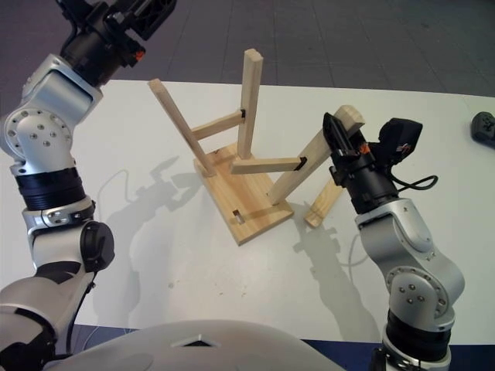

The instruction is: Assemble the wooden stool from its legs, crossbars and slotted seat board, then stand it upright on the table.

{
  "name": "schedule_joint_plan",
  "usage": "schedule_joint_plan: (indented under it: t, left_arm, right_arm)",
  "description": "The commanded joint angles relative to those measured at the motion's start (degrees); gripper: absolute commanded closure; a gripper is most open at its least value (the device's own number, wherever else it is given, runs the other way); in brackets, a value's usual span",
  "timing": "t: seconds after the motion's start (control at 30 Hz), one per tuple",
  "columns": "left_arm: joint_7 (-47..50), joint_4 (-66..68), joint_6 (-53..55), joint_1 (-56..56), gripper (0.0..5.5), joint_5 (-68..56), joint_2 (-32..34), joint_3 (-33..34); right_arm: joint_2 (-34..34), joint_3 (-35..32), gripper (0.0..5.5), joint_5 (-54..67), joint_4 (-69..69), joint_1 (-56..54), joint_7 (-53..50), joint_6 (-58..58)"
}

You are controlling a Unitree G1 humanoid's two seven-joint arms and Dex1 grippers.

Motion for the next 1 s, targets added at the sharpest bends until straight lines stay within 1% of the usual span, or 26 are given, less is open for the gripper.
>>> schedule_joint_plan:
  t: [0.03, 0.17, 0.27, 0.47, 0.57, 0.77, 1.0]
  left_arm:
    - [0.4, -1.0, 0.4, 0.3, 0.1, 0.1, 0.5, 0.1]
    - [0.3, -0.8, 0.6, 0.1, 0.1, -0.1, 0.2, -0.2]
    - [0.3, -0.8, 0.7, 0.1, 0.1, -0.1, 0.1, -0.3]
    - [0.4, -0.8, 0.5, 0.4, 0.1, 0.1, 0.0, -0.4]
    - [0.3, -0.5, 0.4, 0.2, 0.1, 0.1, -0.2, -0.5]
    - [0.3, -1.1, 0.5, 0.7, 0.1, 0.2, -0.5, -0.8]
    - [0.4, -1.2, 0.4, 1.1, 0.1, 0.1, -0.3, -0.8]
  right_arm:
    - [-3.2, 1.6, 4.47, -1.7, 1.3, 0.9, 4.6, 2.2]
    - [-6.1, 3.3, 4.47, -1.0, 3.4, 0.8, 10.8, 4.0]
    - [-7.6, 3.3, 4.47, -2.0, 5.3, 0.3, 13.2, 4.2]
    - [-6.5, 4.1, 4.47, -3.5, 4.4, 3.6, 12.3, 4.0]
    - [-6.8, 3.0, 4.47, -3.2, 4.2, 4.4, 12.3, 3.8]
    - [-7.9, 3.4, 4.47, -4.4, 6.2, 1.3, 15.1, 3.1]
    - [-8.0, 3.9, 4.47, -4.3, 6.4, -0.1, 14.5, 4.2]
